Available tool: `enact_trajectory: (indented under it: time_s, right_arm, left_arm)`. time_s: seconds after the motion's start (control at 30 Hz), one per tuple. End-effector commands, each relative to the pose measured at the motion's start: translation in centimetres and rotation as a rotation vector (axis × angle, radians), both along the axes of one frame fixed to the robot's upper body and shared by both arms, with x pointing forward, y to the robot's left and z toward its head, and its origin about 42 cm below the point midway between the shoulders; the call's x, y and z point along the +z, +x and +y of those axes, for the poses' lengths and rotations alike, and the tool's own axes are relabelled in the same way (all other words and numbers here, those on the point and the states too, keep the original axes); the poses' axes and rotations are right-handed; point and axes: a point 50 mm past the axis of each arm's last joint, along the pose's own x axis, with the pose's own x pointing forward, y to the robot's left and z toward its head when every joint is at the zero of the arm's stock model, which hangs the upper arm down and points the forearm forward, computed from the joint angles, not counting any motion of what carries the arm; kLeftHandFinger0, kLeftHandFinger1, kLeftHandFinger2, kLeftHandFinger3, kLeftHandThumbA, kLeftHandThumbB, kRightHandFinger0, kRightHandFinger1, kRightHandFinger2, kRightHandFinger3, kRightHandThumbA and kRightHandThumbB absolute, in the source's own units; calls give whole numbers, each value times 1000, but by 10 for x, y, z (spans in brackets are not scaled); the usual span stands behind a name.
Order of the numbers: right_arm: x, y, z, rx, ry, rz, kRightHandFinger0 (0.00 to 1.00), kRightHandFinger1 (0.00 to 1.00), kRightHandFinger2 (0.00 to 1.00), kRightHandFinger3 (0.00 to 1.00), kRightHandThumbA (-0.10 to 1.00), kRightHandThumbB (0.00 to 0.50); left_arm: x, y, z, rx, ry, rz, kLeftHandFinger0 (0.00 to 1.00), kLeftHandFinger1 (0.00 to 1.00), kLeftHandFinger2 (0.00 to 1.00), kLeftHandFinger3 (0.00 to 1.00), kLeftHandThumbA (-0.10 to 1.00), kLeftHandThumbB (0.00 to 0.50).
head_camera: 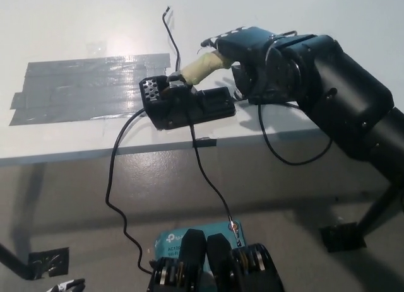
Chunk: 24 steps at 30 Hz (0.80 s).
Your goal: The robot uses its right hand to grab the soldering gun kept on the middle of the table and pulls it out of its base and keep it on the right side of the base
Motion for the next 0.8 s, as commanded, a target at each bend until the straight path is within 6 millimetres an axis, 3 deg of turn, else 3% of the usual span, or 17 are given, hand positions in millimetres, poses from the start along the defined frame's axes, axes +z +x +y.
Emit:
enact_trajectory:
  time_s: [0.0, 0.03, 0.13, 0.2, 0.33, 0.4, 0.47, 0.57, 0.6, 0.67, 0.73, 0.77]
  right_arm:
    - [4, 10, -24, -112, -122, 7, 1000, 1000, 1000, 1000, 603, 431]
    - [2, 12, -27, -113, -145, -34, 1000, 1000, 1000, 1000, 542, 441]
    - [-2, 10, -29, -81, -200, -143, 1000, 1000, 1000, 1000, 467, 405]
    - [-6, 11, -27, -29, -253, -332, 1000, 1000, 1000, 1000, 406, 386]
    - [-13, 7, -22, 51, -305, -511, 1000, 1000, 1000, 1000, 389, 363]
    - [-17, 4, -21, 80, -289, -557, 1000, 1000, 1000, 1000, 344, 374]
    - [-22, 0, -14, 121, -235, -623, 902, 1000, 1000, 1000, 274, 384]
    - [-32, -1, -5, 154, -270, -700, 638, 1000, 1000, 1000, 246, 328]
    - [-35, -1, -3, 150, -284, -702, 518, 874, 1000, 1000, 247, 335]
    - [-37, 0, -1, 137, -305, -697, 403, 754, 1000, 1000, 252, 330]
    - [-41, 1, 0, 112, -303, -673, 408, 755, 1000, 1000, 209, 342]
    - [-44, 1, 1, 98, -316, -675, 470, 843, 1000, 1000, 132, 320]
  left_arm:
    - [4, -3, 2, -28, 13, -4, 285, 340, 448, 867, 765, 272]
    - [3, -3, 3, -30, 14, -4, 289, 340, 447, 867, 763, 271]
    - [1, -4, 0, -39, 20, -4, 297, 343, 452, 861, 781, 284]
    - [0, -3, -1, -42, 23, -3, 278, 341, 450, 874, 774, 265]
    - [-1, -3, -3, -51, 16, 2, 268, 340, 441, 864, 767, 281]
    - [-2, -5, -4, -44, -2, 10, 259, 330, 427, 842, 735, 283]
    - [-3, -4, -6, -46, 14, 14, 252, 339, 434, 850, 717, 260]
    - [-4, -3, -10, -54, 30, 21, 256, 336, 444, 867, 711, 244]
    - [-4, -3, -11, -59, 36, 23, 247, 331, 445, 881, 712, 245]
    - [-4, -3, -12, -64, 38, 25, 248, 336, 446, 899, 715, 244]
    - [-5, -3, -12, -69, 37, 28, 249, 332, 438, 905, 713, 250]
    - [-5, -3, -12, -70, 37, 28, 249, 329, 426, 896, 711, 257]
